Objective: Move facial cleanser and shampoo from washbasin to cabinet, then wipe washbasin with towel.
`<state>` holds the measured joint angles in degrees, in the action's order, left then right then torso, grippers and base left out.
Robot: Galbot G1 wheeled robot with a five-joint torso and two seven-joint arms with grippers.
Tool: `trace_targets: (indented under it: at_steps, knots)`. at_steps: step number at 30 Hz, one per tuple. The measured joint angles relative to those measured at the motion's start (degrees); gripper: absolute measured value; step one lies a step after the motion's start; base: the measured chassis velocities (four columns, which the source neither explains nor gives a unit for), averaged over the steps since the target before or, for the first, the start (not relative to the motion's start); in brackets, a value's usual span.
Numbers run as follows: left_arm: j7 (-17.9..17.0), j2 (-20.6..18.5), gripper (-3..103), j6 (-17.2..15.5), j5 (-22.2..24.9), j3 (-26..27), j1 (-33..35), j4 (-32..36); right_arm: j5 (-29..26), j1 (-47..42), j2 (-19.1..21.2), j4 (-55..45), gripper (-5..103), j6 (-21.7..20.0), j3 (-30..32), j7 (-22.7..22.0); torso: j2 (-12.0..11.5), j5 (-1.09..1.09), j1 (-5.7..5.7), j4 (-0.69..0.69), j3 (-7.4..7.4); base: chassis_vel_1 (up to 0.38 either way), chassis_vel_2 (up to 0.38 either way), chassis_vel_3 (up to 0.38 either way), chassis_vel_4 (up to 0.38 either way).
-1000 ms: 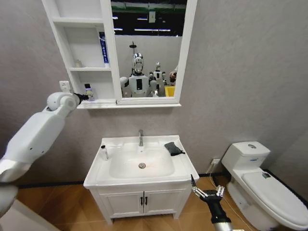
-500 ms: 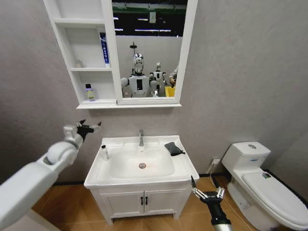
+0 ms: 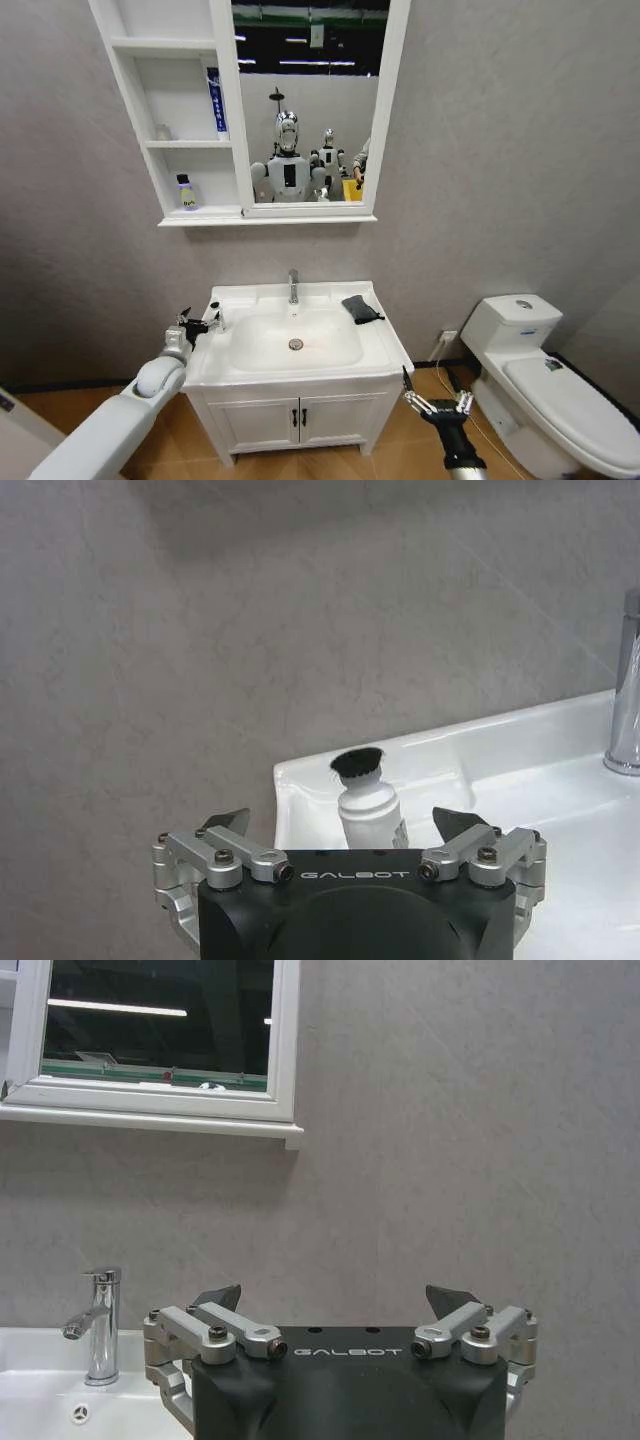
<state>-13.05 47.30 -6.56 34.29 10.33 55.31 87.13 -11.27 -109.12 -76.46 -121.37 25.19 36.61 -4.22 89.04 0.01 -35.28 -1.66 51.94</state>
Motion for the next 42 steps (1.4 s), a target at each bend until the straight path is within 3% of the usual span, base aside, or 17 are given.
trace_targets:
  at_steps: [13,17,20,21,23,26,30,32,37,39,40,42]
  knots:
    - [1.9,6.1,100,-0.3,-0.9,-1.7,-4.6,-8.3,0.1,0.0,-0.3,1.2,100,0.0,-0.3,-0.1,0.0,-0.02,0.0,-0.02,0.0,0.0,0.0,0.0,0.0]
    - [2.7,7.4,85,-1.7,-0.4,-1.9,-5.9,-10.5,0.1,0.2,-0.4,1.4,100,0.4,-0.4,0.3,0.0,-0.02,0.0,-0.01,0.0,0.0,0.0,0.0,0.0]
    - [3.6,7.7,80,-1.3,-0.5,-2.0,-6.2,-11.3,0.1,0.2,-0.4,1.6,100,0.4,-0.4,0.3,0.0,-0.01,0.0,-0.01,0.0,0.0,0.0,0.0,0.0]
    - [4.2,7.9,68,-0.8,-0.8,-2.0,-6.2,-11.8,0.1,0.3,-0.5,1.7,100,0.5,-0.4,0.3,0.0,-0.02,0.0,-0.01,0.0,0.0,0.0,0.0,0.0]
    - [4.7,8.1,63,-0.3,-1.0,-2.0,-6.3,-12.1,0.1,0.3,-0.6,1.9,100,0.7,-0.4,0.5,0.0,-0.01,0.0,0.0,0.0,0.0,0.0,0.0,0.0]
    - [5.4,8.3,47,0.3,-1.5,-2.0,-6.2,-12.3,0.2,0.2,-0.6,2.1,100,1.1,-0.5,0.6,0.0,-0.01,0.0,-0.01,0.0,0.0,0.0,0.0,0.0]
    - [5.4,8.3,42,0.3,-1.5,-1.7,-6.1,-12.0,0.1,0.3,-0.5,2.2,100,1.1,-0.4,0.6,0.0,-0.02,0.0,0.0,0.0,0.0,0.0,0.0,0.0]
    - [5.2,7.3,30,0.3,-1.5,-1.4,-5.7,-9.5,0.0,0.5,-0.3,2.2,100,1.1,-0.4,0.5,0.0,-0.04,0.0,-0.01,0.01,0.0,0.0,0.0,0.0]
    - [1.8,2.6,30,-2.3,1.5,-0.4,-4.2,-2.1,0.0,0.8,-0.3,2.3,100,1.1,-0.5,0.5,0.0,-0.02,0.0,-0.01,0.0,0.0,0.0,0.0,0.0]
    - [-1.7,-2.2,30,-5.0,5.2,0.8,-3.7,4.5,0.0,1.0,-0.4,2.5,100,1.2,-0.8,0.5,0.0,-0.04,0.0,0.02,0.0,0.0,0.0,0.0,0.0]
    - [-1.7,-2.2,30,-5.0,5.2,0.8,-3.7,4.5,0.0,1.0,-0.4,2.5,100,1.2,-0.8,0.5,0.0,-0.04,0.0,0.02,0.0,0.0,0.0,0.0,0.0]
    - [-6.1,-7.4,30,-9.1,11.1,1.5,-5.5,12.4,0.0,1.3,-0.5,2.7,100,1.2,-1.1,0.5,0.0,-0.02,0.01,0.03,0.0,0.0,0.0,0.0,0.0]
